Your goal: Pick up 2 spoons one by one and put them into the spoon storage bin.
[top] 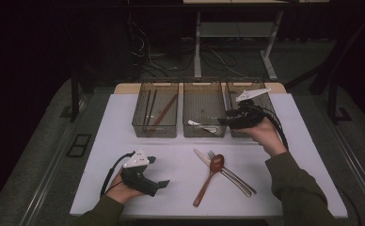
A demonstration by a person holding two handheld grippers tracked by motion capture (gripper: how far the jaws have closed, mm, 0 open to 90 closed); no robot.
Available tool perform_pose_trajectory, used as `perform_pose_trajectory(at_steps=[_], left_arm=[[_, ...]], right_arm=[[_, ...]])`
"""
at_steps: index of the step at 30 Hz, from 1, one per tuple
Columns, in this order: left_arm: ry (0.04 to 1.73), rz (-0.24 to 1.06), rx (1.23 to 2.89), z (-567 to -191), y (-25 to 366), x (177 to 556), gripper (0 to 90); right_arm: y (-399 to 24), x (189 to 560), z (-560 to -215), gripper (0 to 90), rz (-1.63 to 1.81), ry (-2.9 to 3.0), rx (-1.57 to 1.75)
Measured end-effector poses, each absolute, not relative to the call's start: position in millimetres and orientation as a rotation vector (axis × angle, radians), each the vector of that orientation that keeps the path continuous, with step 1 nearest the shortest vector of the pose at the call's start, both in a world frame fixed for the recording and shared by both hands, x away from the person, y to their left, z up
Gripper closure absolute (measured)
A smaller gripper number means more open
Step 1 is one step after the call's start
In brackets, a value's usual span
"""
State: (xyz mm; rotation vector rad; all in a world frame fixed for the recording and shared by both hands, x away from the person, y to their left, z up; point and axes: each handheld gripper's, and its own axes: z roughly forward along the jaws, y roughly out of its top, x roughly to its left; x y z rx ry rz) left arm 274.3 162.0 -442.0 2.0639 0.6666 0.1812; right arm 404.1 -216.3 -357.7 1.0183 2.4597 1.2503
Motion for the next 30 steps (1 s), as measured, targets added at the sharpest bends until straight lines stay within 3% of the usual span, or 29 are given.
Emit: perform_pose_trajectory(at_steps=[13,30], left_arm=[[0.663,0.184,2.063,-442,163,274,0.0],[0.662,0.185,2.062,-441,162,273,0.0]], right_arm=[[-224,375,-367,59.1,1.195,2.508,0.980],[-230,337,-394,89.0,1.147,2.599,0.891]])
